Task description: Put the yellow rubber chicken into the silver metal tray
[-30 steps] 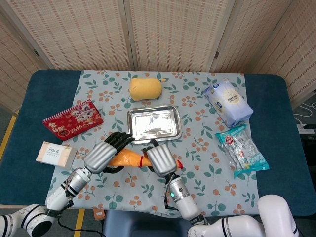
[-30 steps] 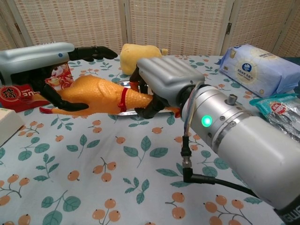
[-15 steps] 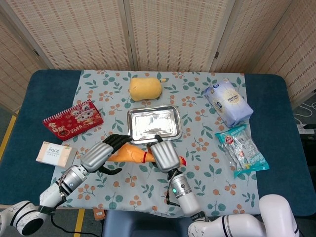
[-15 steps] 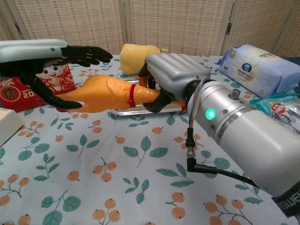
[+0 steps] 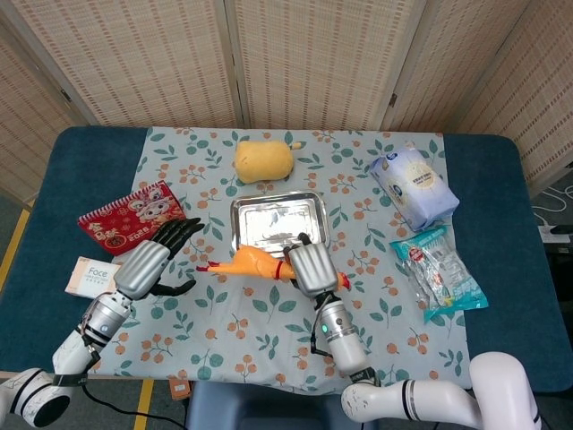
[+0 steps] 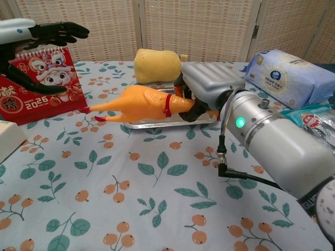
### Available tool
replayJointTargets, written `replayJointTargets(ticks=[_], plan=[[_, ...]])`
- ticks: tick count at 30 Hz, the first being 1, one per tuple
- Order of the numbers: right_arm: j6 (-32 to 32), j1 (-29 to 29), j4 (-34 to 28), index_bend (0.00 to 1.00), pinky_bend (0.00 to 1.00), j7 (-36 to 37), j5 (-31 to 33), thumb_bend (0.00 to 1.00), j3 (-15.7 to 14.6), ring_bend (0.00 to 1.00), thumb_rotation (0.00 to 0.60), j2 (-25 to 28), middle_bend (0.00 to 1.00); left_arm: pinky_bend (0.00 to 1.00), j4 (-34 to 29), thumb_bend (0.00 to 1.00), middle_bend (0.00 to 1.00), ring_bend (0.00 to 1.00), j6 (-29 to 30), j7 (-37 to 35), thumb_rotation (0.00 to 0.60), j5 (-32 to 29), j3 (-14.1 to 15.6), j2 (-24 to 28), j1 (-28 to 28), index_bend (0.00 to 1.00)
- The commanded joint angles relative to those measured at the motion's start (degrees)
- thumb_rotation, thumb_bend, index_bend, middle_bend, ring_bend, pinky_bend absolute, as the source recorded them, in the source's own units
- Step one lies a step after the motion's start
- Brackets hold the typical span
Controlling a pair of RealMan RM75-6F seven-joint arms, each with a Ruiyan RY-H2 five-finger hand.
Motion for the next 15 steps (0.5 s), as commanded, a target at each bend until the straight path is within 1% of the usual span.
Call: replayJointTargets(ticks=[1,6,12,15], plan=[[-2.37,1.58,6.99,0.89,1.00,3.46,1.14,0.37,2.50,0.74,0.600,-1.96,0.62,0.02,1.75,0.27,0.00,0.00,0.81,-1.11,0.600,1.09,0.74,-0.84,0.74,0.00],[-3.78,3.13,15.24,0.89,1.00,6.69,0.82,0.37,4.04,0.74,0.600,-4.12,0.62,0.02,4.98,0.27,0.00,0.00,-0.39,-1.63,0.600,0.51,0.46,-2.26,0.12,0.00],[-7.43,6.06,26.59,0.90,1.00,10.98,1.49,0.37,6.34,0.74,0.600,-7.66,0.62,0.02,7.68,0.29,0.00,0.00,-3.01,-2.30,0.600,-0.38,0.33,-4.00,-1.13,0.00],[-8.02,7.62,31.24,0.90,1.00,14.35,0.08,0.37,7.05,0.74,0.600,-9.52,0.62,0.02,8.96,0.29,0.00,0.00,-3.81,-2.88,0.600,-0.74,0.32,-4.62,-1.46,0.00]])
